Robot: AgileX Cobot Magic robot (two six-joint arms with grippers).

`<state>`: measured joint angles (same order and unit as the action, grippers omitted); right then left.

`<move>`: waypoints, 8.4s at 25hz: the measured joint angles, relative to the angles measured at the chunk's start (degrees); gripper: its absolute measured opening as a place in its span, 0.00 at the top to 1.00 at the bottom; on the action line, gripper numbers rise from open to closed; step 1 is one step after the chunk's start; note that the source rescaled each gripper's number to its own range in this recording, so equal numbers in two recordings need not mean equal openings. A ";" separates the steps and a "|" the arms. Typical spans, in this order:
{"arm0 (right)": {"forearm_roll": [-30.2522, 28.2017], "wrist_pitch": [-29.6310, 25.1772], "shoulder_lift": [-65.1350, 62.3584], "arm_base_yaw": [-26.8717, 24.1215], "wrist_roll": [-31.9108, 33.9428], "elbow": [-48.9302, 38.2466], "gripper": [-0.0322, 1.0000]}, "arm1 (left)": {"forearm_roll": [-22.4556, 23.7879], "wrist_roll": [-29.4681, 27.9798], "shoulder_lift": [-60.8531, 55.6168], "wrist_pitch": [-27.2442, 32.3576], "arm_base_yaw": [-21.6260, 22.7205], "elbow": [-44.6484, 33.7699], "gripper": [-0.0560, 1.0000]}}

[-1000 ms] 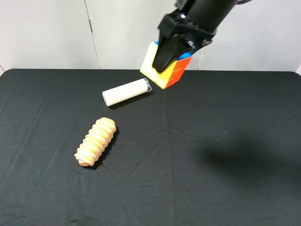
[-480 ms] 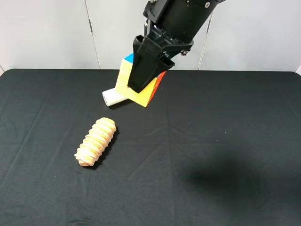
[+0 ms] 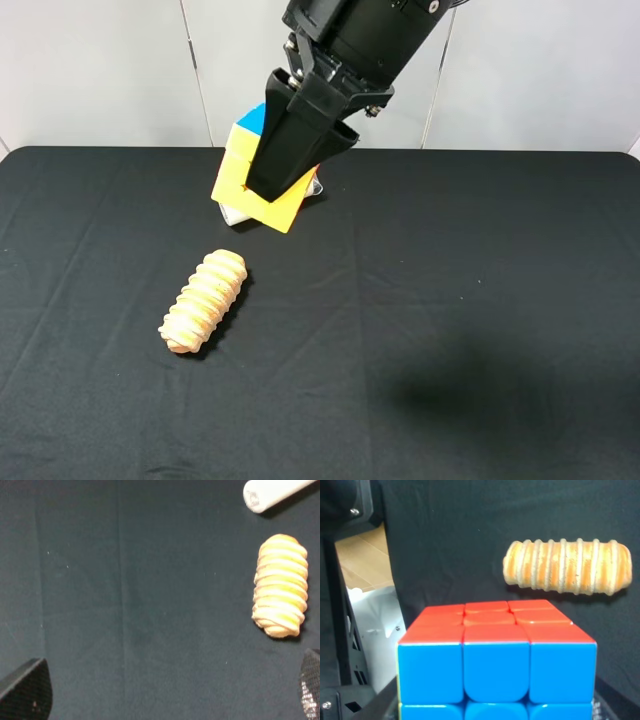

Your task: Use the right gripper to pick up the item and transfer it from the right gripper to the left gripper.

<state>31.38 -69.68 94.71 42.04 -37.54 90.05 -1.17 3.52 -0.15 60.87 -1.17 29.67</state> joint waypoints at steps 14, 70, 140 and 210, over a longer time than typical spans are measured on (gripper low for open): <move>1.59 0.00 0.00 0.00 -0.23 0.00 0.97 | -1.46 7.32 21.45 -0.17 -0.36 10.87 0.04; 3.26 10.99 0.00 0.00 23.97 0.00 0.97 | 23.96 -10.34 64.18 -25.53 -48.96 21.29 0.08; 0.22 4.13 0.00 -8.10 23.53 14.63 0.01 | 27.40 -12.59 64.73 -36.18 -50.94 21.58 0.95; -34.75 10.51 -90.99 -15.13 42.43 -62.00 0.01 | 27.54 -12.59 64.73 -35.87 -50.94 21.58 0.95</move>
<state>-3.38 -59.17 3.72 26.91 4.89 28.05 26.37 -9.07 64.59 25.00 -52.11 51.25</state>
